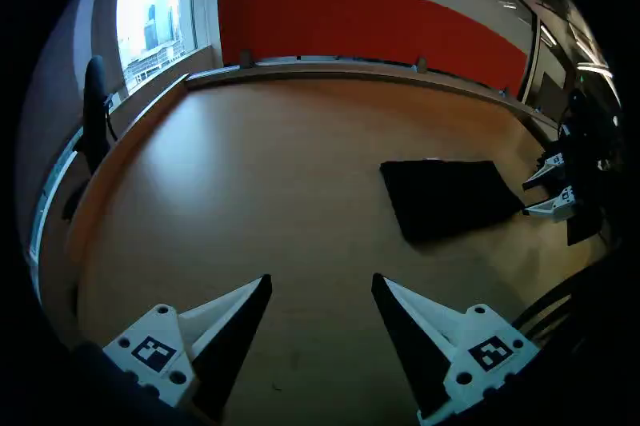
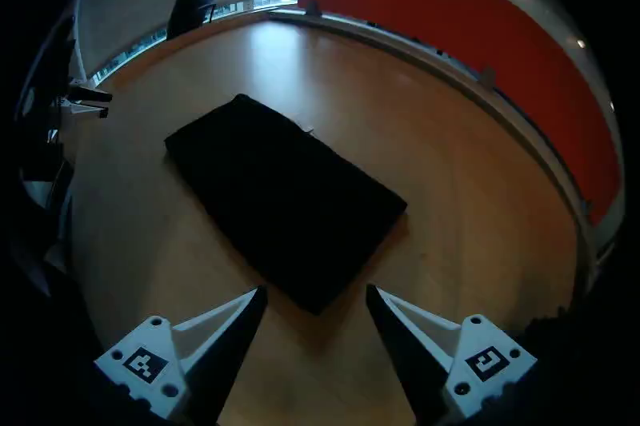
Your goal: Fold towel
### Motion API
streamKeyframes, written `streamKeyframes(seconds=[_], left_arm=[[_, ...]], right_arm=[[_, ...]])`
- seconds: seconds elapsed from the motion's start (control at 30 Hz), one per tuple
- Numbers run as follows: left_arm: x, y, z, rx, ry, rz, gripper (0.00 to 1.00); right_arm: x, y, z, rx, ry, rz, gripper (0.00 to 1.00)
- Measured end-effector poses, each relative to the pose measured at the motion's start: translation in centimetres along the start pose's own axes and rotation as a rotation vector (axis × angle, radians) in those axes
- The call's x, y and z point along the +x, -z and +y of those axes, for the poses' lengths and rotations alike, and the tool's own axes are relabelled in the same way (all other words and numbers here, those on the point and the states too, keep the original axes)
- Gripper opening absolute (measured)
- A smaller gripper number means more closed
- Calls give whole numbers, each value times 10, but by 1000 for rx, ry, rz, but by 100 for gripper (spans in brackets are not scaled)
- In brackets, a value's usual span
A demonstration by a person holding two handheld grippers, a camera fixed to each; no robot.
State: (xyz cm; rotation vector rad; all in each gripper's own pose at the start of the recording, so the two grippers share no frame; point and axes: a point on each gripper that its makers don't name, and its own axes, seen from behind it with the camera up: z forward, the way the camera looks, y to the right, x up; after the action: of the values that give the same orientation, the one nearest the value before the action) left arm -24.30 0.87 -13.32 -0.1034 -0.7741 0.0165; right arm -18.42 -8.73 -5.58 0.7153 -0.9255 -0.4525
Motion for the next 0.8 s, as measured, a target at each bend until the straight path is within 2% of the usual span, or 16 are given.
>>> streamKeyframes(seconds=[0.2,0.4,0.5,0.8], left_arm=[[-2,2,-16,29,-3,30,93],[-7,2,-26,51,37,34,93],[-7,2,-28,53,47,37,93],[-6,3,-26,42,30,38,93]], right_arm=[[-5,-4,2,13,22,-26,79],[-12,-5,1,40,40,-58,73],[-15,-4,0,50,47,-70,64],[-18,-8,-3,79,52,-86,32]])
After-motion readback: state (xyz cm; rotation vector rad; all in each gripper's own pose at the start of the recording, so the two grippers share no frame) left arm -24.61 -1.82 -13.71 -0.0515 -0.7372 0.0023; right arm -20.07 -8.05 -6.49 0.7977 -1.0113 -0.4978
